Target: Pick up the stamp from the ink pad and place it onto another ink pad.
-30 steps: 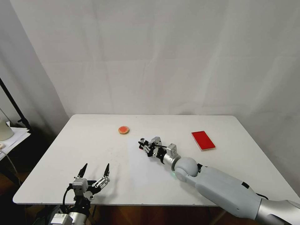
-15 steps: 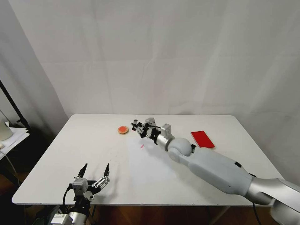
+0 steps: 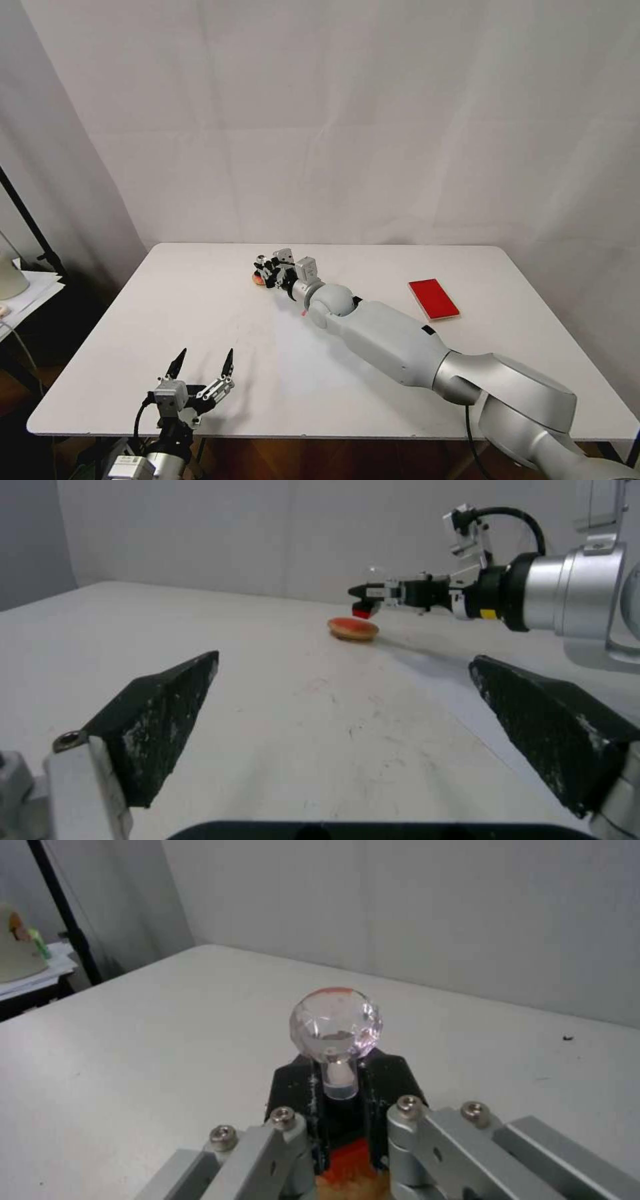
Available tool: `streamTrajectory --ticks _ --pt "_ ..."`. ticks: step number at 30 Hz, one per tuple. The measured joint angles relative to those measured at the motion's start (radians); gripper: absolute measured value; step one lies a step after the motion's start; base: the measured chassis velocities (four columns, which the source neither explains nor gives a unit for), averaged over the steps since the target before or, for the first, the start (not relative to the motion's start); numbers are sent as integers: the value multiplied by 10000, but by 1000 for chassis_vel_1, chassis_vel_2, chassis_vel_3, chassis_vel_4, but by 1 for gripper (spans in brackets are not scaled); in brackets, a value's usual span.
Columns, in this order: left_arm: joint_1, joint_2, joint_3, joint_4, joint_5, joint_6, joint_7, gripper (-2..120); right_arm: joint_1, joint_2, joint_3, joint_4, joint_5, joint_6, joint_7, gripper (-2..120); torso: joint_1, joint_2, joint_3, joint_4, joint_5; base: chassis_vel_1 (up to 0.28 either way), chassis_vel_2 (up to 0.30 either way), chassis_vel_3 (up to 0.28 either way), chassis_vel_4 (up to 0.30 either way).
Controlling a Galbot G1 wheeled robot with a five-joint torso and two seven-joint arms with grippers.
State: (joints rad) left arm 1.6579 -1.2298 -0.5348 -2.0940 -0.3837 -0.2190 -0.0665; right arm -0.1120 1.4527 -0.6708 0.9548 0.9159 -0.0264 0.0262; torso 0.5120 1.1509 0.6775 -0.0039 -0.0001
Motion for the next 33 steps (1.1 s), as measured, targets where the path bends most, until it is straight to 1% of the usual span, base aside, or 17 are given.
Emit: streamTrajectory --ticks 24,33 --pt "0 0 0 0 0 0 0 100 -3 469 28 -512 -213 186 -238 10 -1 0 -1 2 0 0 0 0 0" --pt "0 0 0 0 0 0 0 100 -37 428 29 -616 -330 244 -271 10 -1 0 -1 1 0 0 0 0 0"
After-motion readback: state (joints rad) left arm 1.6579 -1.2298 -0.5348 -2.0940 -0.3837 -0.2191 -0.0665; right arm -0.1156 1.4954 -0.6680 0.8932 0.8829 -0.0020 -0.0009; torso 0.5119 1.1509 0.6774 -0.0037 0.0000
